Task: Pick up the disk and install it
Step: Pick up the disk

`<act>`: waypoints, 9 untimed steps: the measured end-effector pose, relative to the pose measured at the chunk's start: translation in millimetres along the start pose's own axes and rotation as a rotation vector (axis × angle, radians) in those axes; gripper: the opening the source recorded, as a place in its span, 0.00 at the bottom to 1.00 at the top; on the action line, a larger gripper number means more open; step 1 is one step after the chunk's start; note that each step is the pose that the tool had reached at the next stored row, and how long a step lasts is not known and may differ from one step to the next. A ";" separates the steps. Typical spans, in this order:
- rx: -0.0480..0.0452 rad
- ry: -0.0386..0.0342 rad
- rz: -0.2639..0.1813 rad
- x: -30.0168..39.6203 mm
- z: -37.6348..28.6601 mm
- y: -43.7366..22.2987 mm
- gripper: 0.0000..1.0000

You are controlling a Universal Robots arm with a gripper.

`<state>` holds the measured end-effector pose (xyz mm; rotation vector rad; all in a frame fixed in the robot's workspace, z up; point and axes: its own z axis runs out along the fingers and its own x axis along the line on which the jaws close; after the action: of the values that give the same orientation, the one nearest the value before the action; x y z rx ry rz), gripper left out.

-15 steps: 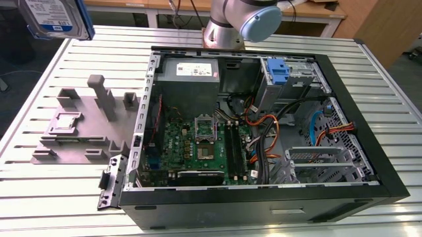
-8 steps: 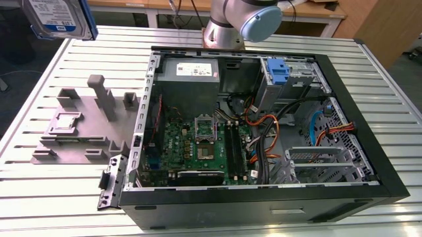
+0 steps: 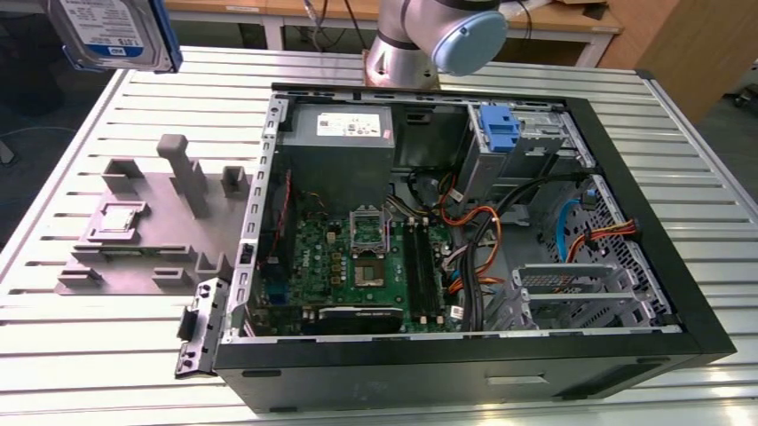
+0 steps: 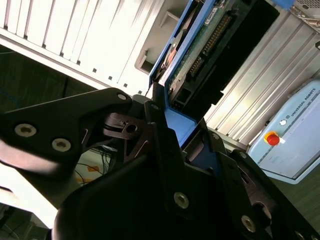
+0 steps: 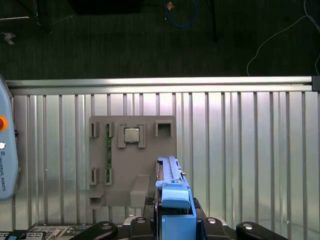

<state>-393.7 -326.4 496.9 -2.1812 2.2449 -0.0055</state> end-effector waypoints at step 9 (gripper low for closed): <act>-0.0001 0.0000 0.000 -0.1 0.0 -3.1 0.37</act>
<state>-390.6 -326.4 497.0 -2.1812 2.2449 -0.0054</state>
